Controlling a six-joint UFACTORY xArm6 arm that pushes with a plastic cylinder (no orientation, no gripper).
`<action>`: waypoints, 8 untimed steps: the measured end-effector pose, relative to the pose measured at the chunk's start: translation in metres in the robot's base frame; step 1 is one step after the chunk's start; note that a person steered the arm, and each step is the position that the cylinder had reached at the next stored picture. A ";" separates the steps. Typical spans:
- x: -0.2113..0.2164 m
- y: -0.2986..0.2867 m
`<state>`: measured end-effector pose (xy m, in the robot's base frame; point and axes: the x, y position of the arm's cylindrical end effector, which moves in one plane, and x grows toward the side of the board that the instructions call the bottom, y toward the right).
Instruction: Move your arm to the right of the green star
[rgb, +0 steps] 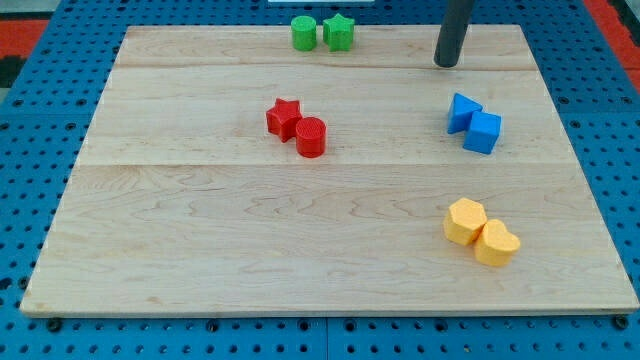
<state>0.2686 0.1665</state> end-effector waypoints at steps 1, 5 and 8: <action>-0.003 0.000; -0.048 -0.014; -0.060 -0.046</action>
<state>0.2087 0.1205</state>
